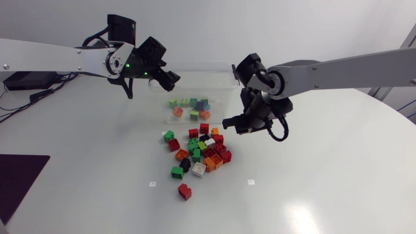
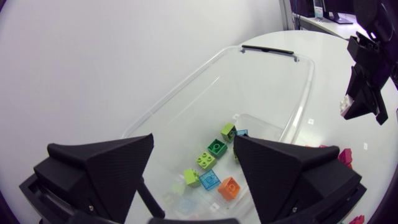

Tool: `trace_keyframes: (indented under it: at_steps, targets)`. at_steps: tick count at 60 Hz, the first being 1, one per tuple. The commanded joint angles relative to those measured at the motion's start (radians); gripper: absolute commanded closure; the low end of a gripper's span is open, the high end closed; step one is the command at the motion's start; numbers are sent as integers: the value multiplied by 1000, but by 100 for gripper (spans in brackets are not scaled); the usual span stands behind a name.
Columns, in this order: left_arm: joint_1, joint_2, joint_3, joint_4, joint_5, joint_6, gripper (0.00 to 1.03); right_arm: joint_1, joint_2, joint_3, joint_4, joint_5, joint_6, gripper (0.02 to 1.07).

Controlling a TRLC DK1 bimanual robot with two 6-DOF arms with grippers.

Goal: Place the duplo bricks in the container

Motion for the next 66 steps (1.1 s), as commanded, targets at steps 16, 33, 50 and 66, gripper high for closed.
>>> trace_keyframes:
  at_steps: [16, 33, 50, 66]
  targets:
    - [23, -277, -157, -114, 0, -5, 5, 22, -60, 148, -28, 10, -25, 70]
    - [12, -375, -248, -340, 10, 110, 6, 67, -46, 262, 13, 10, -34, 70]
    - [8, -349, -332, -384, 9, 180, 6, 88, 49, 391, 56, 10, -50, 70]
    - [14, -257, -361, -375, 12, 187, 6, 93, 152, 503, 101, 8, -71, 70]
